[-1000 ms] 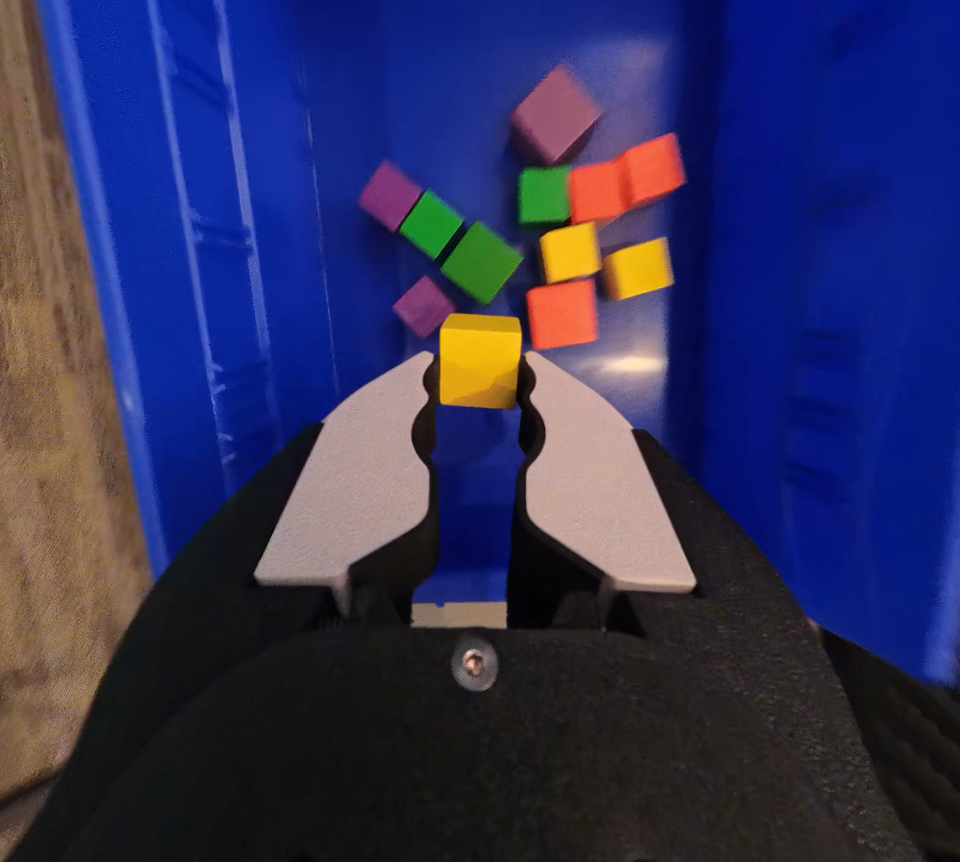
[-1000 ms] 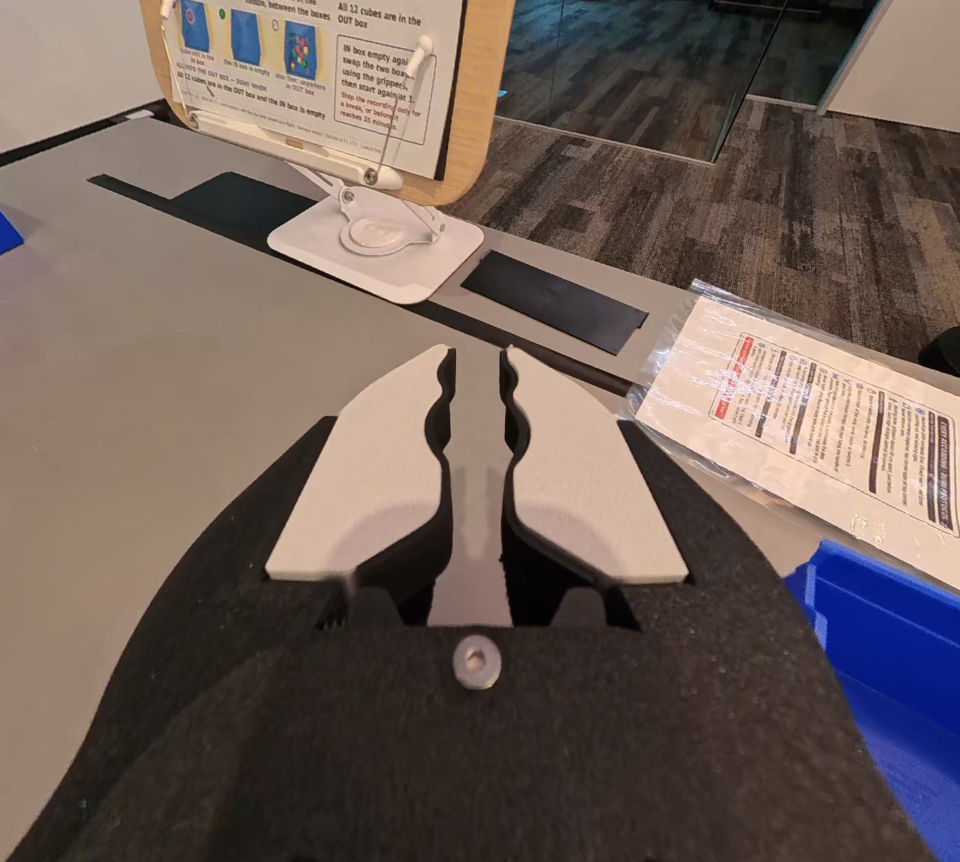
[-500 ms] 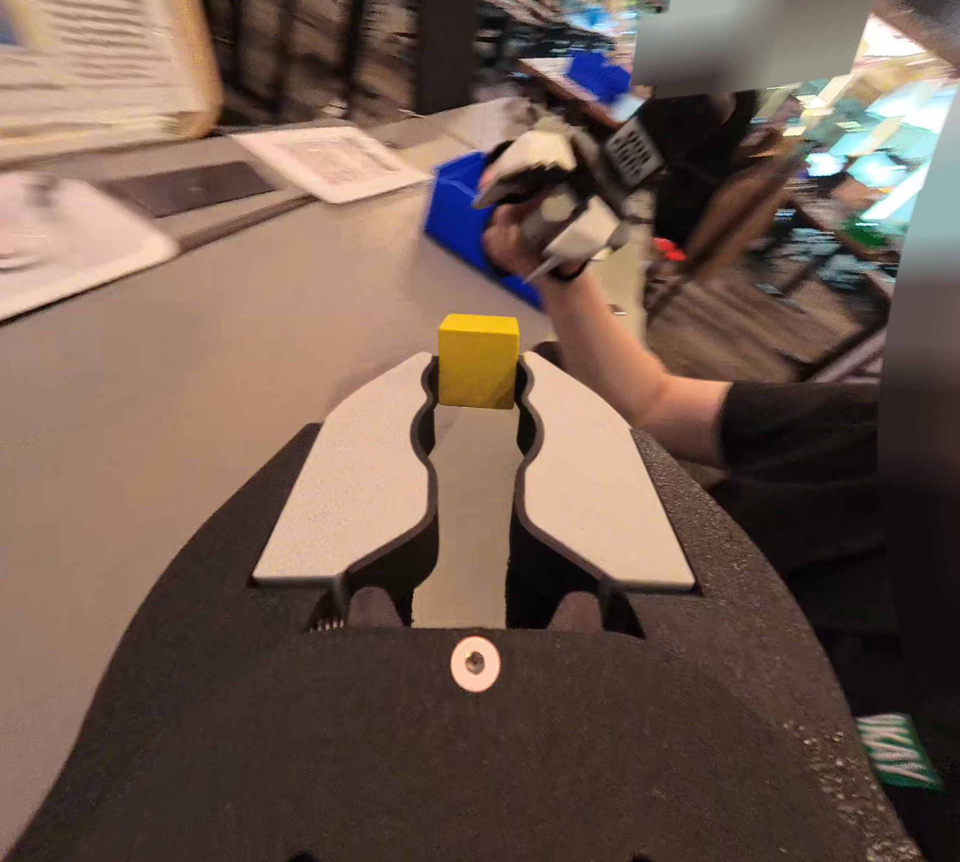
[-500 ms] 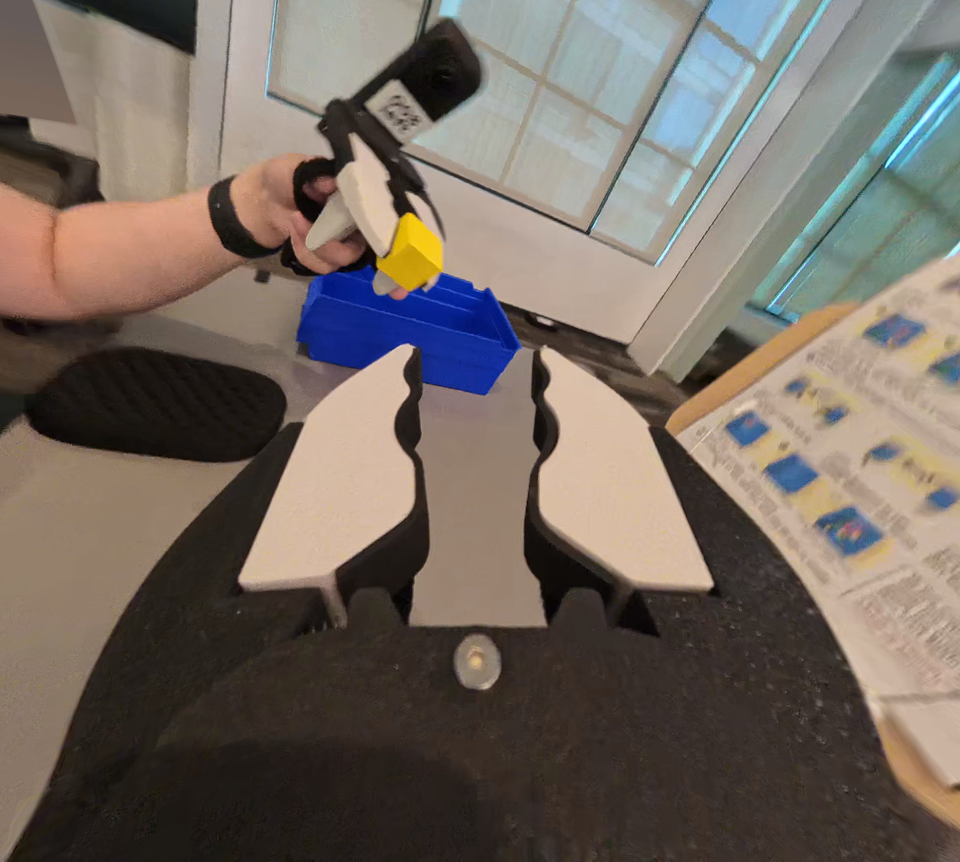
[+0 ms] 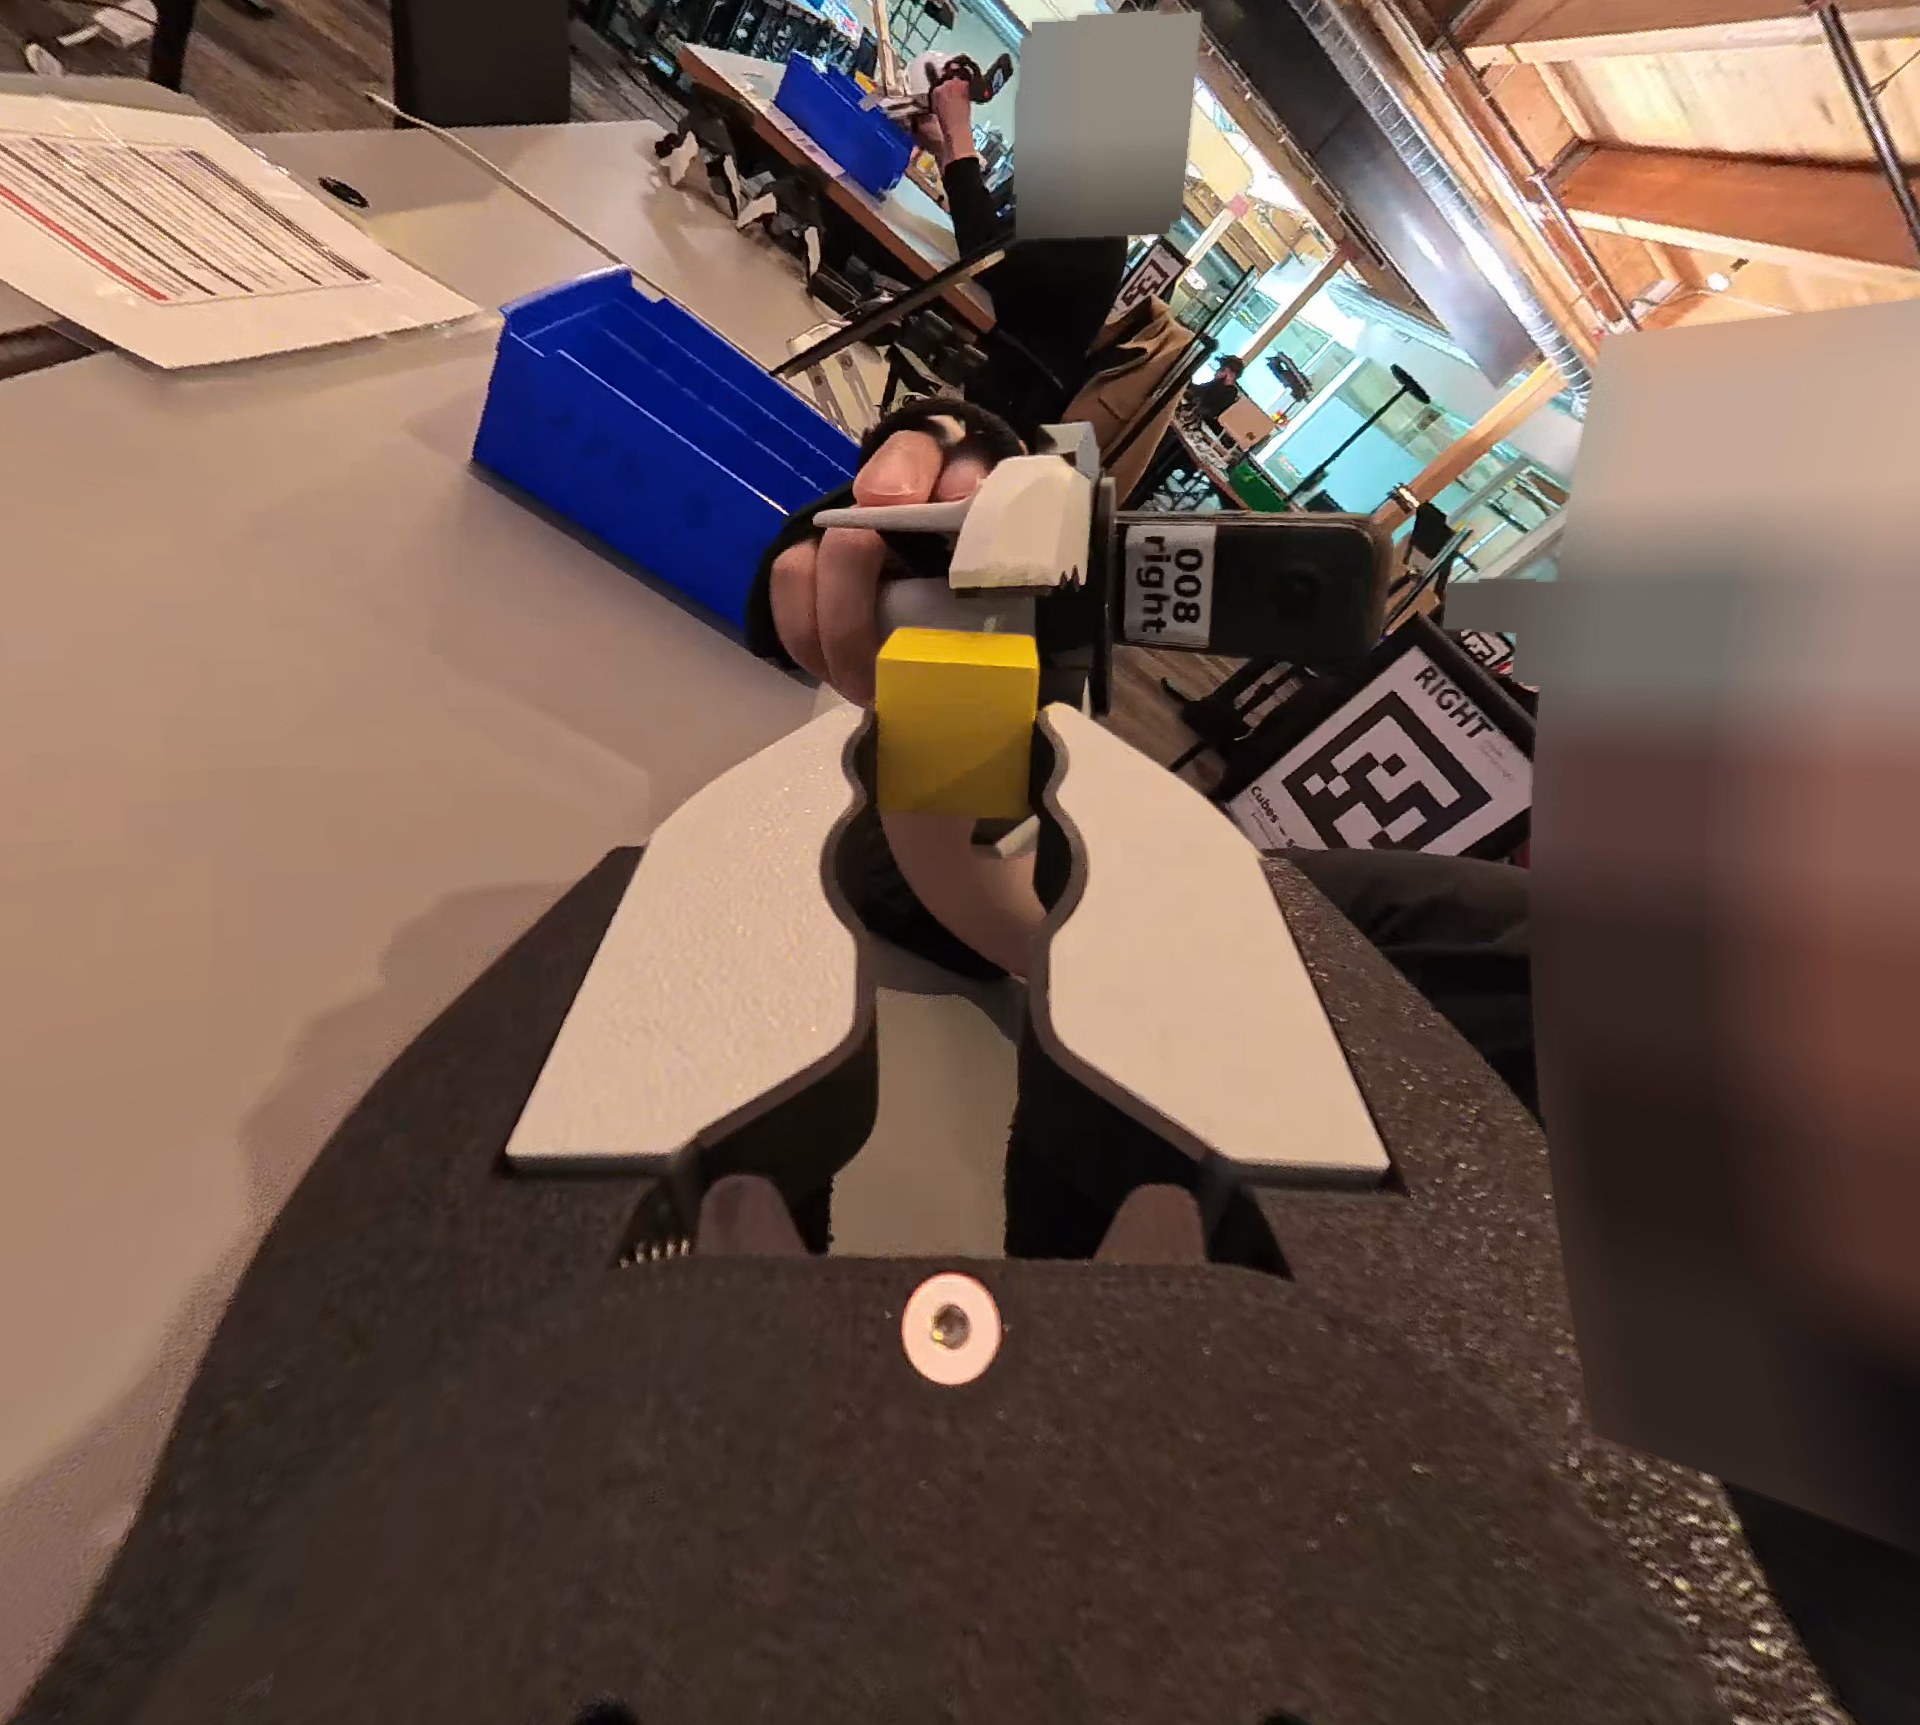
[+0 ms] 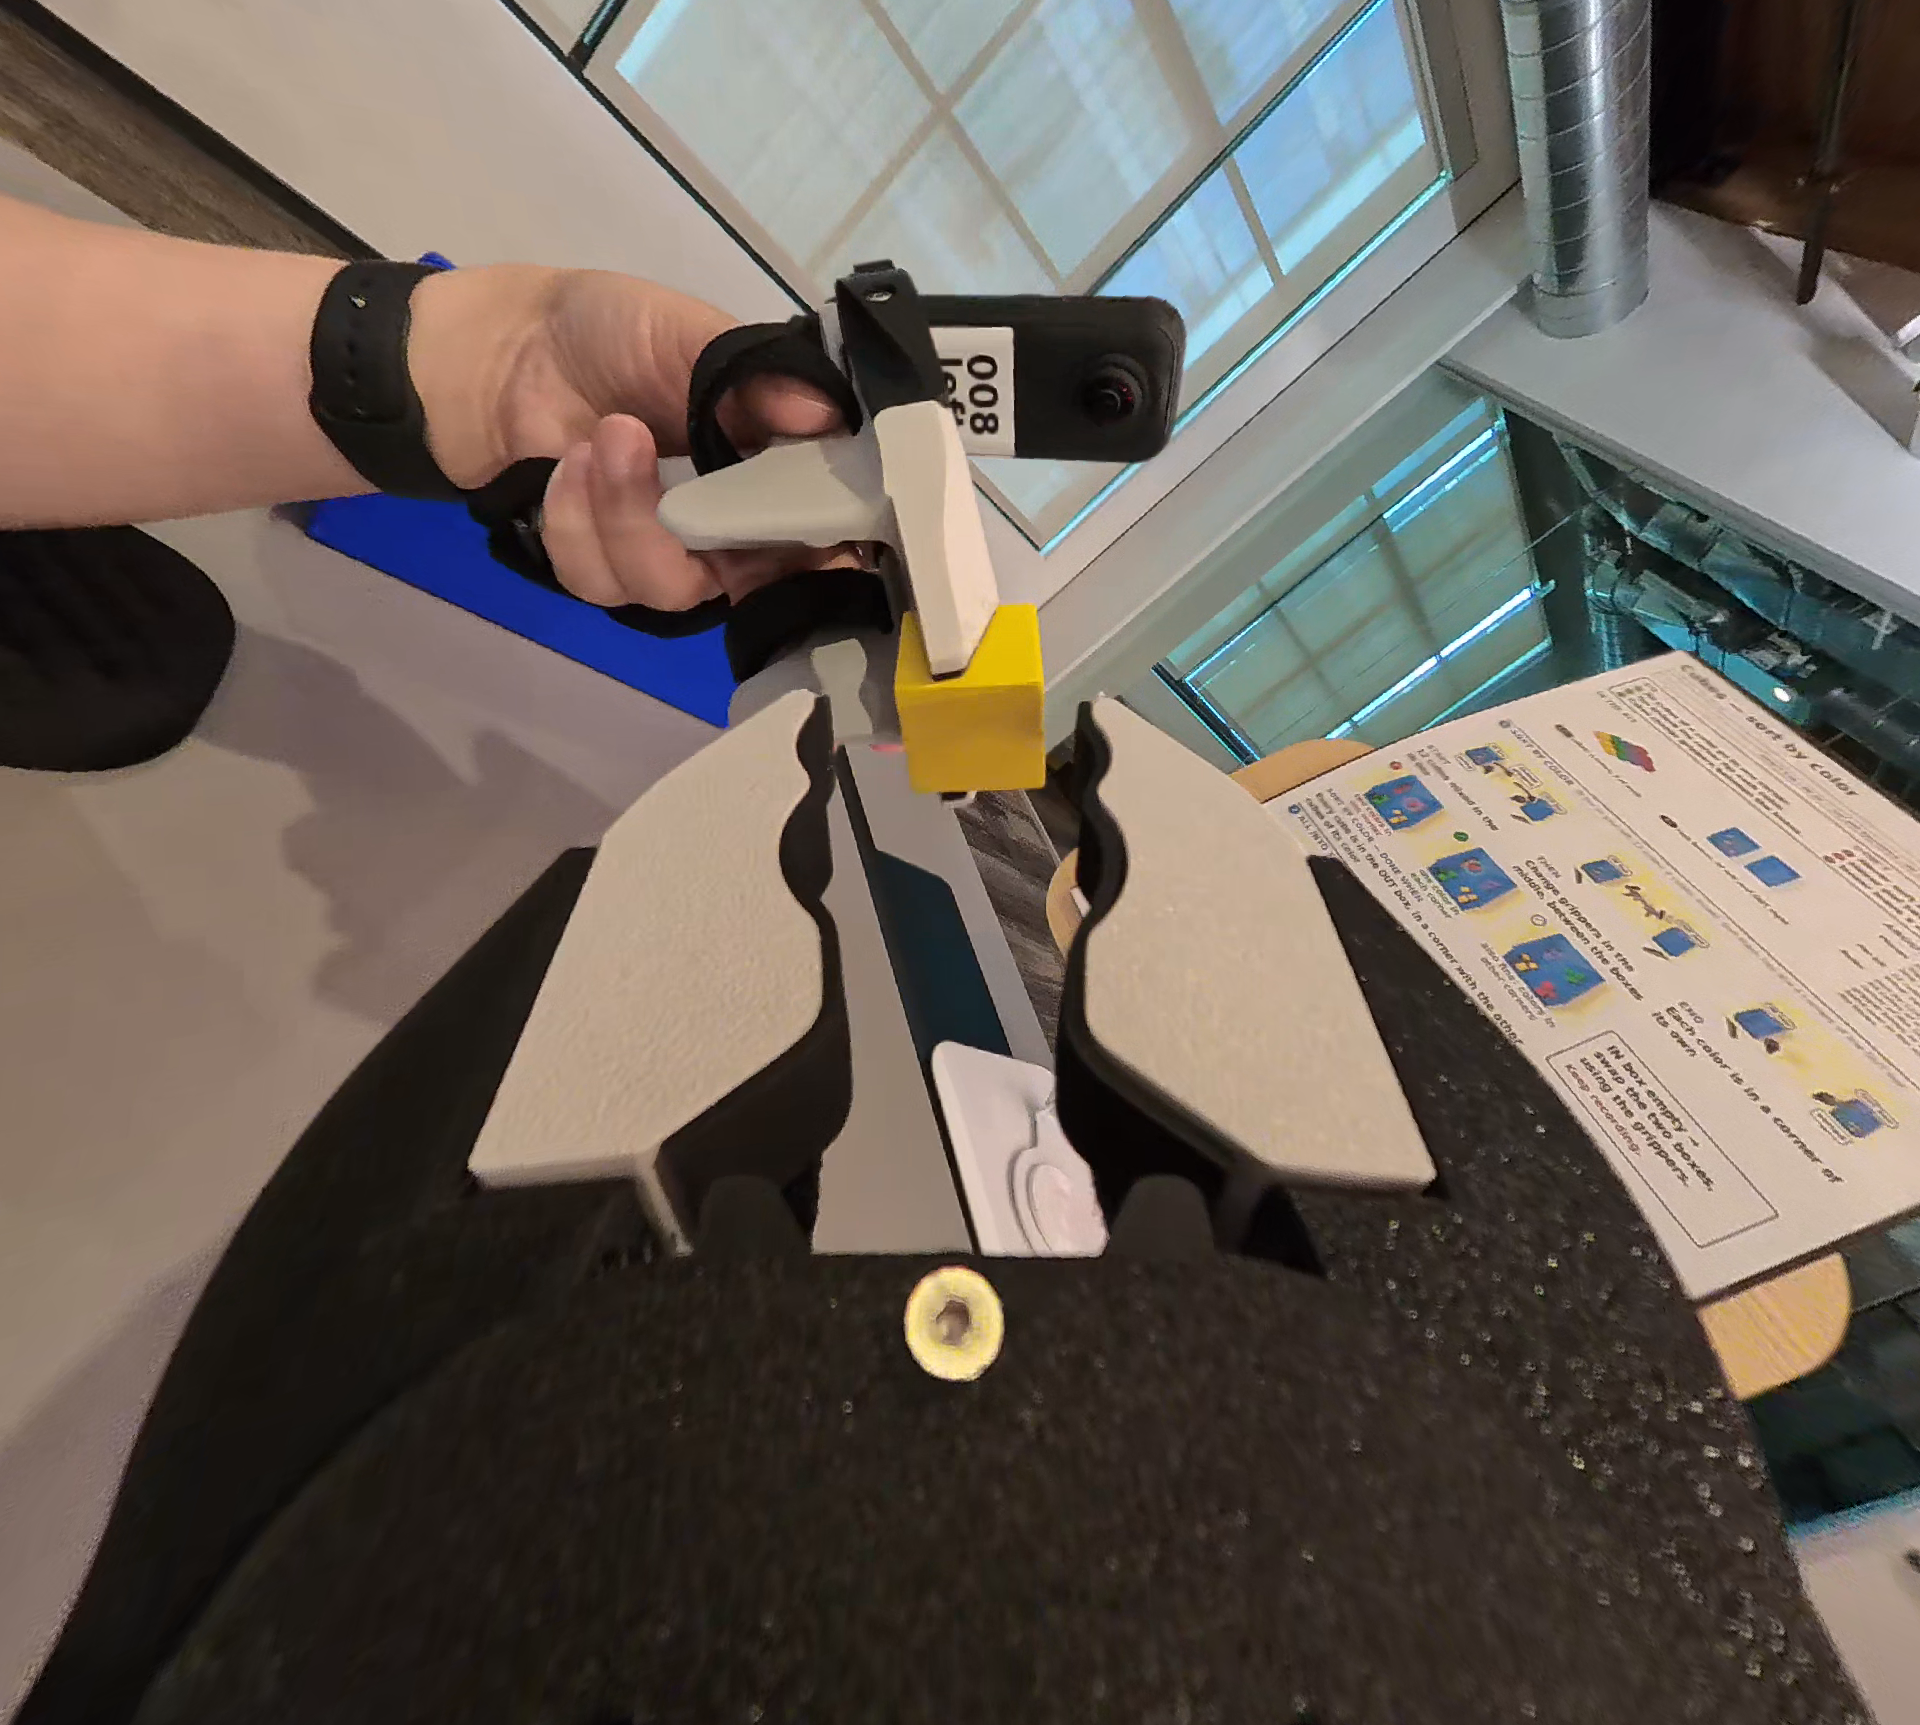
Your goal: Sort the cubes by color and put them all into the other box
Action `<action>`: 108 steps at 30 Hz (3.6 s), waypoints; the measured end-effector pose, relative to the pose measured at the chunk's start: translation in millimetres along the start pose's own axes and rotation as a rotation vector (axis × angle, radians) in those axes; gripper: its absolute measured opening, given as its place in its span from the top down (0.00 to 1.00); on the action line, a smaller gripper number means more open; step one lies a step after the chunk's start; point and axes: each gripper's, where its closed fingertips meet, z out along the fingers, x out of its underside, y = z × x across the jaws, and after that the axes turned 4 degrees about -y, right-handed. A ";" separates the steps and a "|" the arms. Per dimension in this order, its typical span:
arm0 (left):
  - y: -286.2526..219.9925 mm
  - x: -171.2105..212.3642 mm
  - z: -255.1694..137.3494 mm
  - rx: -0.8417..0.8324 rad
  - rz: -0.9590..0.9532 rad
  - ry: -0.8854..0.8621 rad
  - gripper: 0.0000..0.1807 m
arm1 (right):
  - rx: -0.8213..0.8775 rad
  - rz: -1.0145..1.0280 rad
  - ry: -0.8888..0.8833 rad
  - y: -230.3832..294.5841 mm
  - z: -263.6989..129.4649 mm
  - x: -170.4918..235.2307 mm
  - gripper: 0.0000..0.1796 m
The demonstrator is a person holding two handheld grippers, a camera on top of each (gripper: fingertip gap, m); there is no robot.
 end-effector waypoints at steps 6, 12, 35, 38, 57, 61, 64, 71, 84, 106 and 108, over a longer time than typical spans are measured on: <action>-0.7 9.6 3.4 0.032 -0.016 0.020 0.85 | 0.021 -0.051 0.002 6.7 6.3 4.5 0.82; -4.1 10.3 3.1 0.069 -0.036 0.015 0.85 | 0.032 -0.057 -0.010 5.6 5.9 0.0 0.85; -10.2 13.3 3.4 0.112 -0.045 0.015 0.85 | -0.010 -0.009 -0.046 8.2 2.0 -5.4 0.85; -11.9 12.9 4.1 0.124 -0.046 0.005 0.85 | -0.014 -0.008 -0.047 8.2 1.3 -6.5 0.85; 14.6 -22.7 -58.4 -0.341 0.289 -0.127 0.71 | 0.423 0.459 0.605 -147.3 -226.6 79.4 0.85; 11.4 -18.6 -53.5 -0.367 0.321 -0.097 0.72 | 0.613 0.852 1.081 -155.9 -363.6 187.3 0.85; 10.0 -16.8 -46.7 -0.374 0.333 -0.083 0.72 | 0.646 1.049 1.363 -128.2 -434.3 244.3 0.85; 10.3 -9.9 -38.6 -0.398 0.348 -0.050 0.72 | 0.629 1.204 1.752 -98.5 -500.5 312.5 0.85; 17.9 -6.0 -38.7 -0.447 0.379 -0.024 0.71 | 0.653 1.262 1.887 -90.5 -526.5 358.7 0.85; 6.5 -23.8 -70.0 -0.559 0.440 -0.097 0.71 | 0.647 0.981 0.587 -172.2 -254.9 90.8 0.73; -0.8 -28.3 -90.2 -0.592 0.422 -0.102 0.70 | 0.504 0.985 0.346 -159.1 -198.0 37.4 0.74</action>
